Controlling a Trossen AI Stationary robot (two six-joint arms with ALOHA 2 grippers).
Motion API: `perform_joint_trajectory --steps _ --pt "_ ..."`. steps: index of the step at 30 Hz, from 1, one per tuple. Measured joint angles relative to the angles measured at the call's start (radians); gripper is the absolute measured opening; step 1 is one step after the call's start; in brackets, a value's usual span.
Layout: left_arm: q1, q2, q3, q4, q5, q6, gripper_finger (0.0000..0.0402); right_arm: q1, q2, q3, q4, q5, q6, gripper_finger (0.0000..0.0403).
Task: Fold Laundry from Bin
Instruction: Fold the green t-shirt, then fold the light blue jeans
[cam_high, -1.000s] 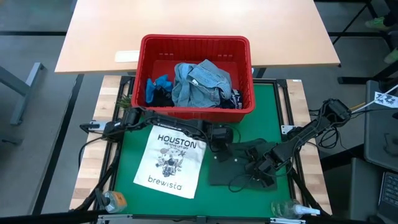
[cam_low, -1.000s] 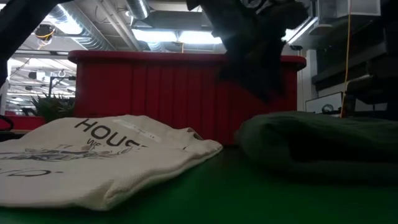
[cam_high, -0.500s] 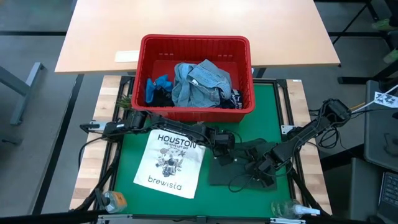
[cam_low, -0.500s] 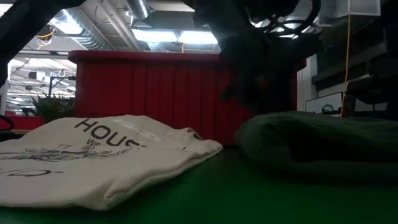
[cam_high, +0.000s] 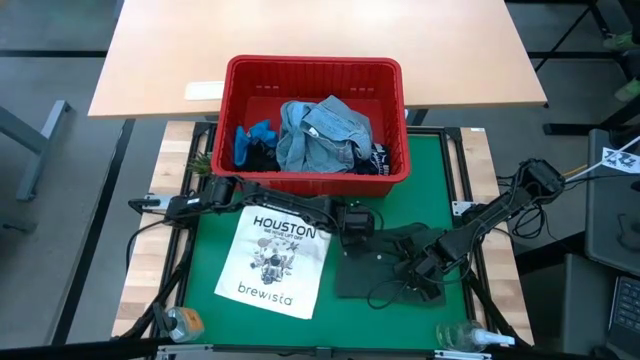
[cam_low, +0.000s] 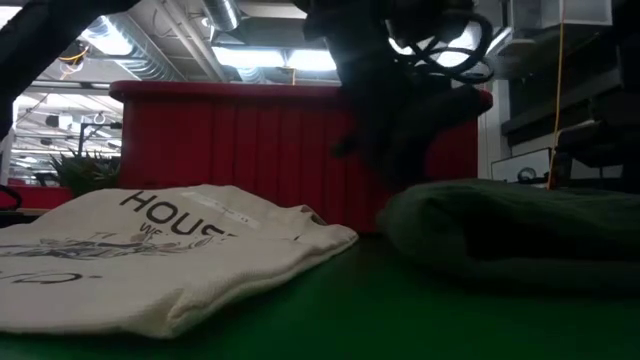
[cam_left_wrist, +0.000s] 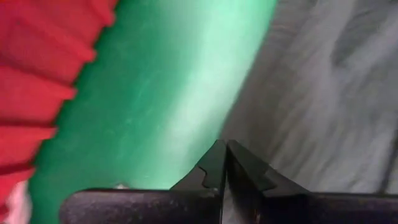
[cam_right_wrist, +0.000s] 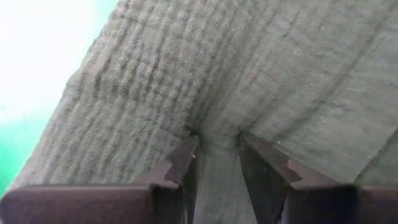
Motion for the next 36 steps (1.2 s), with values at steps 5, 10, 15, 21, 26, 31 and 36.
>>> perform_joint_trajectory --steps 5,10,15,21,26,31,36 --pt "0.000 0.000 0.000 -0.053 -0.022 0.003 0.0003 0.000 0.000 0.000 0.000 0.000 0.000 0.0115" --pt "0.000 -0.044 -0.001 -0.060 -0.020 0.002 0.0002 0.000 -0.012 0.000 -0.004 -0.001 0.000 0.0115" --pt "-0.010 -0.116 0.017 -0.084 0.080 0.004 0.0002 -0.001 -0.066 0.000 -0.009 0.006 0.000 0.0115" --pt "-0.016 -0.241 0.050 -0.114 0.090 0.058 0.0003 -0.001 -0.150 0.000 -0.007 0.046 0.000 0.0115" --pt "-0.003 -0.349 0.050 -0.124 0.084 0.126 0.0003 -0.001 -0.218 0.000 -0.007 0.078 0.000 0.0115" --pt "0.019 -0.449 0.050 -0.122 0.048 0.237 0.0003 -0.001 -0.286 0.000 -0.002 0.084 0.000 0.0115" --pt "0.054 -0.533 0.050 -0.127 -0.140 0.301 0.0003 -0.001 -0.349 0.000 -0.002 0.149 0.000 0.0115"
